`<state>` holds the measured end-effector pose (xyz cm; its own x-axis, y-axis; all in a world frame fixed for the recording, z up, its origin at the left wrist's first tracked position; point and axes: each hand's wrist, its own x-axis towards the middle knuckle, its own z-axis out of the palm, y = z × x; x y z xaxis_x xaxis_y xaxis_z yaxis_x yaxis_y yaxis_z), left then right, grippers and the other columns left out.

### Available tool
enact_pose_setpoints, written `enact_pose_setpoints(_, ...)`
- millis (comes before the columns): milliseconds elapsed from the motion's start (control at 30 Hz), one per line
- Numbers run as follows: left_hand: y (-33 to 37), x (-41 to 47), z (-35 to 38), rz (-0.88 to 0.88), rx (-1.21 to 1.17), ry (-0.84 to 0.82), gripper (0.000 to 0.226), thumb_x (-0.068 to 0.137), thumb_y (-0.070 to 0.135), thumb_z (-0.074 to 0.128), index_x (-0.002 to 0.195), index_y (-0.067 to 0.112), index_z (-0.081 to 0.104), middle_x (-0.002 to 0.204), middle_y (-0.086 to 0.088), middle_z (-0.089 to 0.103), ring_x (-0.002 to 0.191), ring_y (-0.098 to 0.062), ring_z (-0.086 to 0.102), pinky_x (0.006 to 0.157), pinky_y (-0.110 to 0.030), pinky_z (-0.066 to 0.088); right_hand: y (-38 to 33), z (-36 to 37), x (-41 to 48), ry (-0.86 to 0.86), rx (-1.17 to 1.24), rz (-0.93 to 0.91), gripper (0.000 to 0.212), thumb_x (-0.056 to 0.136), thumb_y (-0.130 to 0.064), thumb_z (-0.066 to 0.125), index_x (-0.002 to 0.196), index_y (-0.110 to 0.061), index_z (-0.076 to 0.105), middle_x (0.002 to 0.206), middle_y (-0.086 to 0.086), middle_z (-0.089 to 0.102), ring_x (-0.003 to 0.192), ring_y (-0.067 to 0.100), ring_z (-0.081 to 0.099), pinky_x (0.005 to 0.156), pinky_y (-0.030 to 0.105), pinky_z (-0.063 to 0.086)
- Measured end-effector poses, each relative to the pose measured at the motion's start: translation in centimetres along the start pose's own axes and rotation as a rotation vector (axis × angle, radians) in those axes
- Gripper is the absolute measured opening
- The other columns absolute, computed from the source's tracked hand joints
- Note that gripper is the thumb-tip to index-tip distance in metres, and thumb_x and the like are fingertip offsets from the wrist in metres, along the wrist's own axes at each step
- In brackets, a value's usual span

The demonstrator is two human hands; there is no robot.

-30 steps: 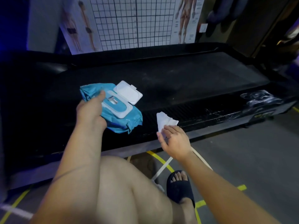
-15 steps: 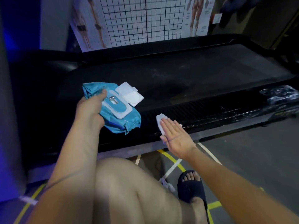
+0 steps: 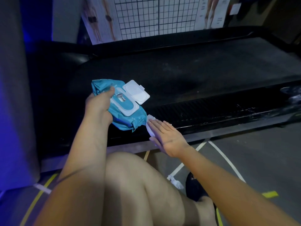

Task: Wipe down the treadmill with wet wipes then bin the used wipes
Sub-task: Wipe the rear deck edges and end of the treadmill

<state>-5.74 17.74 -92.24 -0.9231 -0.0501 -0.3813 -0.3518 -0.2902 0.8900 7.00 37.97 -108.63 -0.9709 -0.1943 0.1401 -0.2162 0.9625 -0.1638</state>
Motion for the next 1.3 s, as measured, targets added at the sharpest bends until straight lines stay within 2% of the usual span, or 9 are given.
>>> enact_pose_setpoints(133,0.0,0.0,0.1,0.003,0.008,0.000,0.031,0.097,0.011,0.075,0.127,0.011,0.070,0.110,-0.011,0.078,0.089,-0.024,0.079,0.062,-0.035,0.064,0.9,-0.2,-0.9,0.018,-0.031,-0.003,0.059,0.108,-0.045,0.026,0.158,-0.014,0.028,0.163,0.003,0.033,0.150,0.017,0.030,0.125,0.035,0.016)
enact_pose_setpoints(267,0.1,-0.2,0.5,-0.011,0.015,-0.014,0.028,0.096,0.011,0.076,0.124,0.011,0.071,0.107,-0.011,0.079,0.086,-0.024,0.080,0.064,-0.038,0.065,0.9,-1.1,-0.7,-0.060,0.027,0.053,0.069,0.103,-0.058,0.006,0.161,-0.021,0.018,0.167,-0.006,0.019,0.154,0.009,0.014,0.125,0.026,-0.002)
enact_pose_setpoints(367,0.1,-0.4,0.8,-0.009,0.002,-0.013,0.027,0.096,0.010,0.076,0.123,0.011,0.071,0.105,-0.011,0.079,0.085,-0.025,0.080,0.062,-0.039,0.065,1.2,-1.8,-0.4,-0.136,0.112,0.064,0.082,0.093,-0.066,-0.003,0.162,-0.025,0.014,0.167,-0.012,0.009,0.153,0.003,0.005,0.124,0.025,-0.005)
enact_pose_setpoints(500,-0.5,-0.3,0.5,-0.017,0.020,-0.011,0.029,0.096,0.012,0.077,0.124,0.011,0.071,0.107,-0.011,0.079,0.087,-0.025,0.080,0.062,-0.037,0.064,3.0,-1.6,-2.3,-0.051,-0.005,0.036,0.059,0.107,-0.045,0.020,0.160,-0.019,0.022,0.167,-0.006,0.017,0.154,0.009,0.013,0.126,0.034,0.008)
enact_pose_setpoints(633,-1.0,0.2,0.4,-0.004,0.028,-0.007,0.030,0.096,0.011,0.076,0.125,0.012,0.071,0.109,-0.011,0.079,0.088,-0.024,0.080,0.064,-0.038,0.064,6.5,-2.3,-5.3,-0.073,-0.109,0.124,0.060,0.107,-0.036,0.025,0.161,-0.015,0.012,0.169,-0.002,0.007,0.156,0.013,0.004,0.126,0.037,0.004)
enact_pose_setpoints(900,-2.3,-0.9,3.7,-0.051,0.038,-0.103,0.030,0.097,0.013,0.075,0.126,0.012,0.070,0.110,-0.011,0.079,0.085,-0.022,0.079,0.058,-0.034,0.063,12.1,-4.5,-9.4,-0.108,-0.150,0.362,0.062,0.106,-0.046,0.015,0.161,-0.018,0.007,0.168,-0.003,0.002,0.156,0.014,0.005,0.125,0.029,-0.008)
enact_pose_setpoints(1067,-1.9,-1.7,6.2,-0.019,-0.001,-0.106,0.030,0.096,0.012,0.076,0.126,0.010,0.069,0.107,-0.011,0.079,0.079,-0.021,0.080,0.055,-0.034,0.062,9.9,-3.7,-8.1,-0.108,-0.116,0.409,0.076,0.096,-0.058,-0.003,0.157,-0.013,-0.011,0.163,0.000,-0.021,0.152,0.016,-0.020,0.121,0.030,-0.019)
enact_pose_setpoints(1200,-1.6,-1.8,7.5,-0.004,0.007,-0.093,0.032,0.096,0.012,0.077,0.127,0.011,0.070,0.109,-0.011,0.079,0.082,-0.021,0.080,0.058,-0.035,0.063,7.8,-3.1,-6.4,-0.093,-0.082,0.296,0.071,0.104,-0.053,0.005,0.160,-0.008,0.005,0.168,0.007,0.000,0.155,0.019,-0.010,0.124,0.036,-0.009)
enact_pose_setpoints(1300,-1.1,-1.9,8.2,0.013,0.007,-0.069,0.032,0.096,0.012,0.077,0.127,0.011,0.069,0.107,-0.010,0.079,0.081,-0.021,0.080,0.057,-0.034,0.063,6.0,-3.0,-4.8,-0.080,-0.033,0.233,0.077,0.103,-0.059,0.002,0.160,-0.008,0.015,0.167,0.006,0.009,0.155,0.018,0.001,0.125,0.036,-0.005)
